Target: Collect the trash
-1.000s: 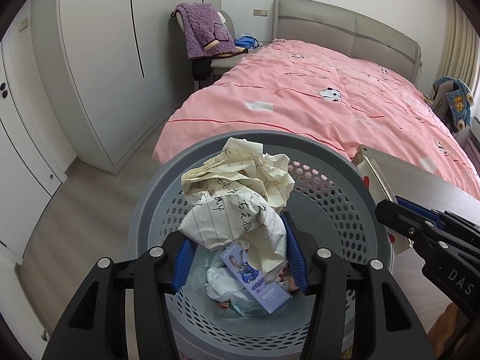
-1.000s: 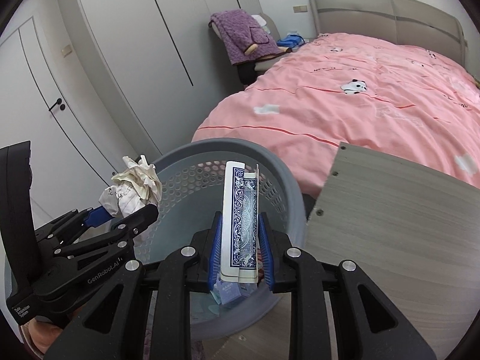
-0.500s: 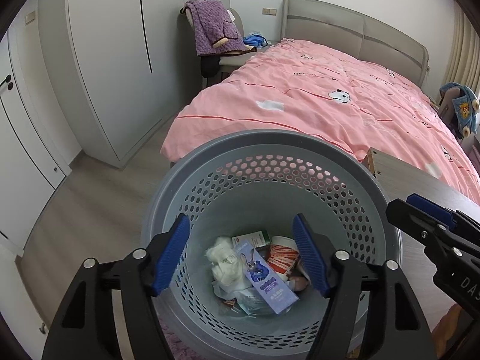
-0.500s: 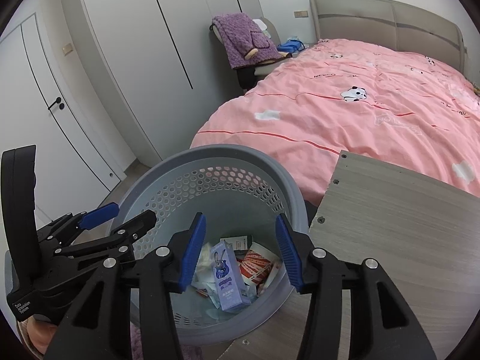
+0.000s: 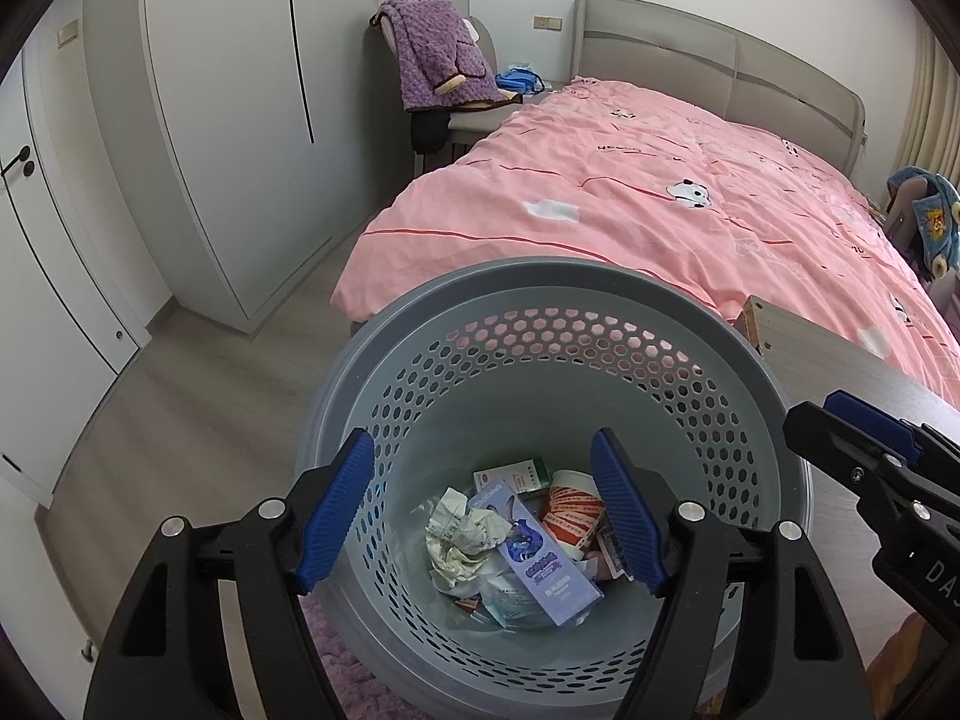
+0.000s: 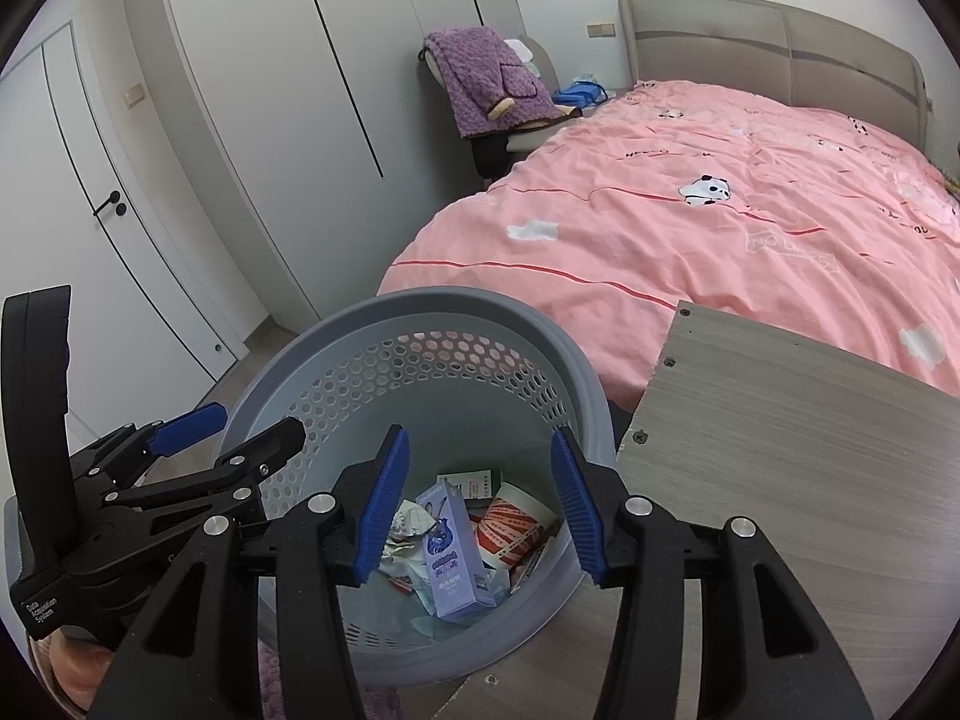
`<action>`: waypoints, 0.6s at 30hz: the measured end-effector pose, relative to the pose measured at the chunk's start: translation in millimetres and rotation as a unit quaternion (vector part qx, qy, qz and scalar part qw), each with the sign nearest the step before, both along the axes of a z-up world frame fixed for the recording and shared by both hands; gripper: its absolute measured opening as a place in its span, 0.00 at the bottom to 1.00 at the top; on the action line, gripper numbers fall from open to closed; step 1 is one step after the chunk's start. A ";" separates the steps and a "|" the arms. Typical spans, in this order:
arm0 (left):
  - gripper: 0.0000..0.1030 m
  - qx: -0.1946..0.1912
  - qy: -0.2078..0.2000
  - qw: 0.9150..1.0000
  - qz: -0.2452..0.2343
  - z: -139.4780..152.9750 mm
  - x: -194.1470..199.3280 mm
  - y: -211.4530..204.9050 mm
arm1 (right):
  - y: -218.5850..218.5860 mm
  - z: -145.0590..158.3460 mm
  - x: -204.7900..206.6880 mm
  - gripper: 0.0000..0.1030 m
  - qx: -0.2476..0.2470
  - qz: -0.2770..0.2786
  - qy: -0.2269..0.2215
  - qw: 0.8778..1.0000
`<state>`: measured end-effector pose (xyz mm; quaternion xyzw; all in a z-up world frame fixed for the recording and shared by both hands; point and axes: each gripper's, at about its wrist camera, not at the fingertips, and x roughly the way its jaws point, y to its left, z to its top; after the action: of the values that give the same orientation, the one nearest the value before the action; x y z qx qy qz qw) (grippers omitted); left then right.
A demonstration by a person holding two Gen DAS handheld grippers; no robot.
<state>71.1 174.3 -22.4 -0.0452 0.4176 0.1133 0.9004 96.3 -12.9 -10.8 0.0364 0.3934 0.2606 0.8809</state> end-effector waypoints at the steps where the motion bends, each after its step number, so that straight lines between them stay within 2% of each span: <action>1: 0.70 0.000 0.000 1.000 0.000 -0.1 -0.3 0.4 | -0.6 0.0 -0.1 0.47 0.000 -0.001 0.000 1.000; 18: 0.76 0.005 0.002 1.000 0.009 -0.9 1.3 2.8 | -3.0 0.3 1.1 0.57 0.000 -0.006 -0.002 1.000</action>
<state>72.3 177.1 -23.3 -0.0443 0.4186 0.1240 0.8986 97.4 -15.9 -10.5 0.0382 0.3916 0.2558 0.8830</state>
